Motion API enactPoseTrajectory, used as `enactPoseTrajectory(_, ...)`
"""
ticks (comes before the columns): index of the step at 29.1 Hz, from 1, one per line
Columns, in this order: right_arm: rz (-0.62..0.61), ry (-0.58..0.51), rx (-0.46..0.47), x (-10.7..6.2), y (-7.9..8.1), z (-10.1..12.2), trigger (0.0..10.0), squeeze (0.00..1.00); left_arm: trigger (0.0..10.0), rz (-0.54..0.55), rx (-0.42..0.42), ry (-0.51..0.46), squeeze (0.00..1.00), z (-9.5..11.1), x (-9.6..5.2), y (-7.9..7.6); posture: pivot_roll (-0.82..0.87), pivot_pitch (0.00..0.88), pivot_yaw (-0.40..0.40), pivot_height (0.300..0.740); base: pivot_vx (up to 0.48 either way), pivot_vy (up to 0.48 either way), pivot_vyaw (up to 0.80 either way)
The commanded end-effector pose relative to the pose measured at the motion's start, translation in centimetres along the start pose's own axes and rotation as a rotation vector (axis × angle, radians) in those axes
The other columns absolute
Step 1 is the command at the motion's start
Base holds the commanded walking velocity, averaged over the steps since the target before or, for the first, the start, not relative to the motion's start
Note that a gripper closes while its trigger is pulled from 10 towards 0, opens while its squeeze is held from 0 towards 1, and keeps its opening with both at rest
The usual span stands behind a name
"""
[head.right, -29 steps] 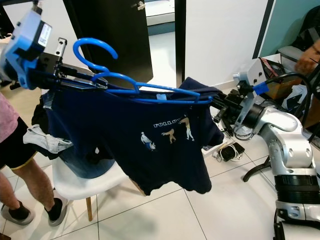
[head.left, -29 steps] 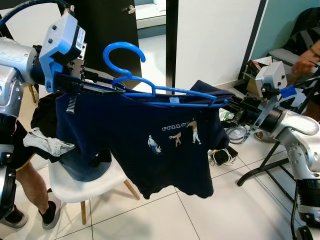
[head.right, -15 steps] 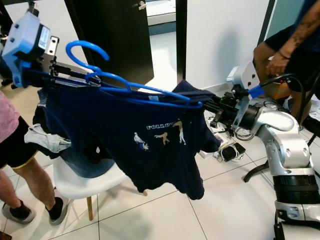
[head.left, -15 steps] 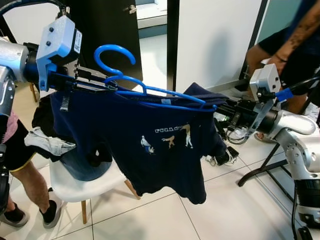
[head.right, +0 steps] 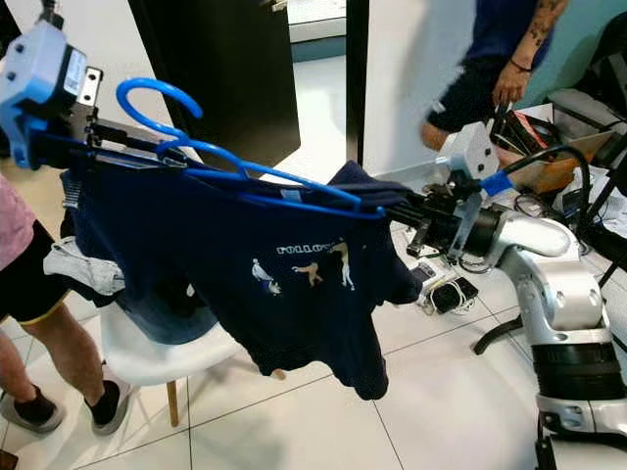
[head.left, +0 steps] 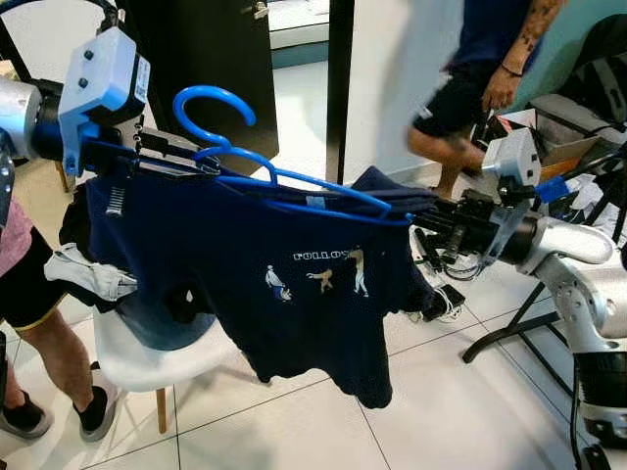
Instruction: Hang hanger
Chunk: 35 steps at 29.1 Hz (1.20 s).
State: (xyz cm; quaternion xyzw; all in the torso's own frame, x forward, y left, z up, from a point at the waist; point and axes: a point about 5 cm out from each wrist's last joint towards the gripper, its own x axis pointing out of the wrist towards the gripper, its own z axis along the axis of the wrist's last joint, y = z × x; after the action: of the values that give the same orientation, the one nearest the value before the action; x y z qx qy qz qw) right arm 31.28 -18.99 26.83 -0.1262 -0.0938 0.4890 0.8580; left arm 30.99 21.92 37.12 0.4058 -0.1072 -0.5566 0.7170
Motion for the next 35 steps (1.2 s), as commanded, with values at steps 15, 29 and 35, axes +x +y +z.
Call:
enactPoseTrajectory(15,0.055,0.007,-0.025,0.6,0.9,0.2,0.0,0.0,10.0,-0.017,-0.034,0.07,0.0,-2.9,2.3,-2.7,0.06,0.032,0.028,0.74,0.0,0.0,0.0)
enactPoseTrajectory(29,0.051,0.008,-0.056,0.8,0.5,1.0,0.0,0.0,10.0,0.012,0.009,0.078,0.0,-2.7,2.5,-2.4,0.02,0.016,0.025,0.74,0.0,0.0,0.0)
enactPoseTrajectory(35,0.032,0.017,-0.072,0.7,0.1,1.2,0.0,0.0,10.0,0.046,0.052,0.112,0.0,-2.1,1.8,-1.6,0.02,0.015,0.026,0.74,0.0,0.0,0.0)
